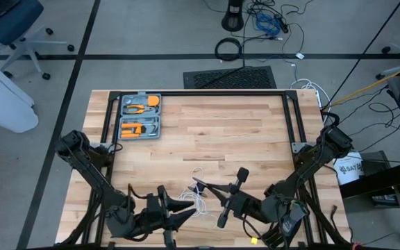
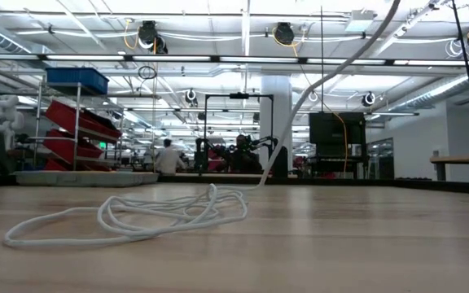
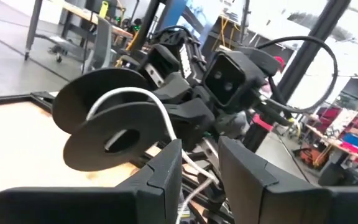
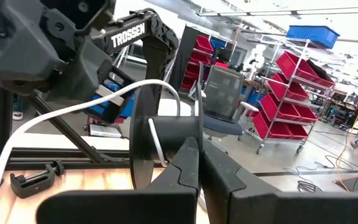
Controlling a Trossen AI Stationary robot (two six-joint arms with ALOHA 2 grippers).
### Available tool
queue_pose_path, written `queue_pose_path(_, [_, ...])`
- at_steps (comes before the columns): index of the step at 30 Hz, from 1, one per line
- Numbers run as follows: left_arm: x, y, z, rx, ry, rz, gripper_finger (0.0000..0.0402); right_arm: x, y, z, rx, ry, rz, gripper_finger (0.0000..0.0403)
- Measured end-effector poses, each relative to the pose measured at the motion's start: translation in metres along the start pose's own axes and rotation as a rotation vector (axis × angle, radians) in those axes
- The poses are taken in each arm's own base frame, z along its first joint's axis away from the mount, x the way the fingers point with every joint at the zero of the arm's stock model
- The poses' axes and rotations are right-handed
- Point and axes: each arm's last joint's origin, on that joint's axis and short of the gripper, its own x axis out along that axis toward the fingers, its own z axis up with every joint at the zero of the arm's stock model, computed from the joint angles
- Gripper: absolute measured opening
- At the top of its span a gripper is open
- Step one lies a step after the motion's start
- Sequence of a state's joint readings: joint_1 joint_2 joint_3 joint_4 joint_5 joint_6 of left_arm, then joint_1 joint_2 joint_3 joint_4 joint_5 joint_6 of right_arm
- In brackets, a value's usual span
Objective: Coil cords
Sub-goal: Coil the white wire on the spool
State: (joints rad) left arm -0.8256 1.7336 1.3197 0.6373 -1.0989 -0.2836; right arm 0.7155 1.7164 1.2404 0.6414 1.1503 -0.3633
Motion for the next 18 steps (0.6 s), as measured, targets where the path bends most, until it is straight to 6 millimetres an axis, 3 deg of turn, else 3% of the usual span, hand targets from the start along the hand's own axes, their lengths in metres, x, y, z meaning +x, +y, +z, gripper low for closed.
queue_pose_path(18, [0.0064,0.0034,0.0009,0.033,-0.004,0.006,0.0111,0.0000,0.0000,0.0000,0.007,0.000,0.001,0.0000])
